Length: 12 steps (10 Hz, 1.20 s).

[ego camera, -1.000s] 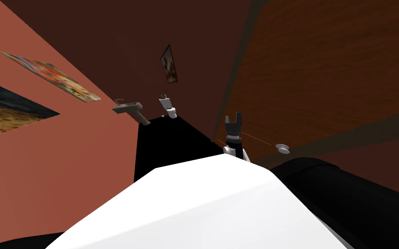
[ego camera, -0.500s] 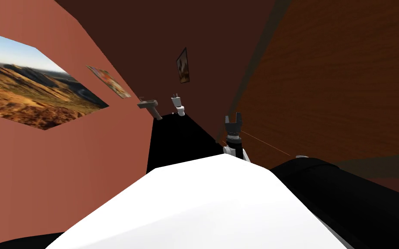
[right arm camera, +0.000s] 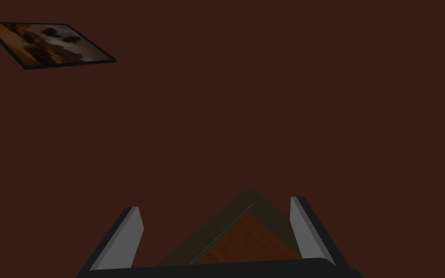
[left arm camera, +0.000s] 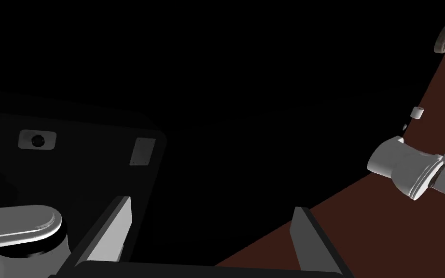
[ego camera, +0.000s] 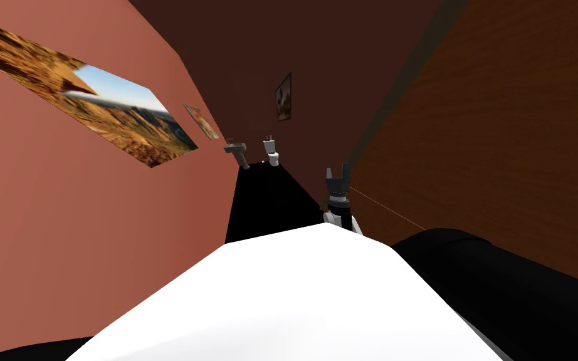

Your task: Push the door open

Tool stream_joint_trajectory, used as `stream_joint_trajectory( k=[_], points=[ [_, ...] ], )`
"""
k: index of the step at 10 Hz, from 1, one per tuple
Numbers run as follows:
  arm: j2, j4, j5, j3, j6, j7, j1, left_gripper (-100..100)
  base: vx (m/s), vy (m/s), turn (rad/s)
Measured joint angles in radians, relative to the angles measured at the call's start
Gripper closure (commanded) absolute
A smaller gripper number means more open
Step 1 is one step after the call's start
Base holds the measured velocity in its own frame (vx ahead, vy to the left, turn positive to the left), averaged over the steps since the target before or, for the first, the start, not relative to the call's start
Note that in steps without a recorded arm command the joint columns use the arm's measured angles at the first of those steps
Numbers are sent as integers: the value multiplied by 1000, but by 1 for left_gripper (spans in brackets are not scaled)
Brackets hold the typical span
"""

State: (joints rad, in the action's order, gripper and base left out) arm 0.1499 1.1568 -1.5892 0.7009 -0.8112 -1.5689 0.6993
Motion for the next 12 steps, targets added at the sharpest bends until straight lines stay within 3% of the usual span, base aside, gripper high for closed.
stream_joint_trajectory(
  k=[12],
  points=[
    [-24, -102, -186, 80, -148, -169, -3, -100, -82, 77, 317]
  ],
)
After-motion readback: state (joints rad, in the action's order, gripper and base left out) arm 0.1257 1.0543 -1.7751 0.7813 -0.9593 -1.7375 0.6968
